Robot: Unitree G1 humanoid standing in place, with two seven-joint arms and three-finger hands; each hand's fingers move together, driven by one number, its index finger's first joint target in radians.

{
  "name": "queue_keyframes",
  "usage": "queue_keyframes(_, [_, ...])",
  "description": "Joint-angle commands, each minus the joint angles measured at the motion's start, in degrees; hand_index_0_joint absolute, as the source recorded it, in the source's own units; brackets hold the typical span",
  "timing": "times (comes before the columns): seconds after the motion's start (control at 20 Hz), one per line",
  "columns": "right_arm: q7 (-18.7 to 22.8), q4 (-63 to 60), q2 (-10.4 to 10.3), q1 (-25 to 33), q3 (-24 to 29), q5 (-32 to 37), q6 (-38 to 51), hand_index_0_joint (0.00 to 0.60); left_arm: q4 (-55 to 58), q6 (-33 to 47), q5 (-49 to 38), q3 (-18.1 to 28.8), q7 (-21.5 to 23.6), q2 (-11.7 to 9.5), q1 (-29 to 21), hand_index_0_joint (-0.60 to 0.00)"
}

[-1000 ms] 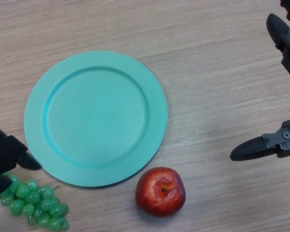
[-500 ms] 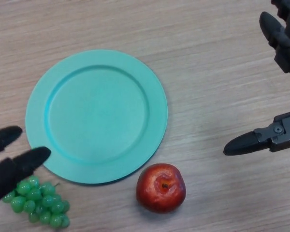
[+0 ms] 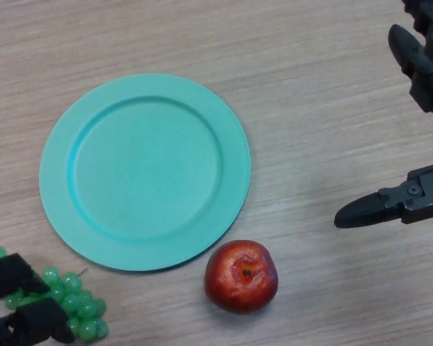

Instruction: Pick up the green grapes and place it on the plate

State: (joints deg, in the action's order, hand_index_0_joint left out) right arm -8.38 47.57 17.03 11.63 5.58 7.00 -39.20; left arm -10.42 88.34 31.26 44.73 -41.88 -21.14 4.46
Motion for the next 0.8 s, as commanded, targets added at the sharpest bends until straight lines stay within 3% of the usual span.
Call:
queue_keyframes(0.05, [1.41, 3.05, 1.37, 1.83, 3.10, 0.16, 6.85, 0.000, 1.23, 3.67, 7.08, 6.90, 10.60, -3.21, -0.01, -0.600])
queue_keyframes(0.1, [1.36, 3.09, 1.36, 1.75, 3.29, 0.29, 6.87, 0.000, 1.57, 3.84, 10.98, 7.39, 14.47, -3.44, -0.03, -0.600])
queue_keyframes(0.15, [1.42, 3.21, 1.40, 1.75, 3.52, 0.46, 6.77, 0.000, 2.57, 4.04, 19.53, 8.13, 23.38, -4.15, 0.36, -0.600])
queue_keyframes(0.25, [1.75, 3.61, 1.35, 1.58, 3.29, 0.40, 6.65, 0.000, 2.61, 4.13, 30.15, 8.44, 34.66, -5.20, 0.62, -0.600])
queue_keyframes(0.3, [1.75, 3.70, 1.38, 1.46, 3.18, 0.28, 6.75, 0.000, 3.53, 4.14, 34.12, 8.62, 38.44, -5.13, 0.49, -0.600])
queue_keyframes(0.35, [1.72, 3.77, 1.44, 1.50, 3.04, 0.12, 6.67, 0.000, 6.53, 4.15, 43.18, 9.18, 47.74, -5.19, 0.08, -0.600])
queue_keyframes(0.4, [1.68, 3.91, 1.45, 1.69, 3.11, 0.25, 6.32, 0.000, 7.79, 3.11, 46.32, 8.21, 52.15, -5.70, 0.56, -0.600])
queue_keyframes(0.45, [1.71, 4.15, 1.43, 1.81, 3.12, 0.37, 5.90, 0.000, 9.16, -0.67, 48.89, 4.84, 58.65, -7.49, 2.22, -0.600])
queue_keyframes(0.6, [1.76, 4.58, 1.38, 1.82, 3.03, 0.38, 5.78, 0.000, 9.87, -7.37, 34.58, -0.62, 55.03, -10.42, 5.55, -0.600])
queue_keyframes(0.8, [1.81, 5.36, 1.46, 2.03, 2.81, 0.19, 5.29, 0.000, 14.70, -9.93, 12.43, 0.84, 42.38, -11.05, 6.61, -0.600])
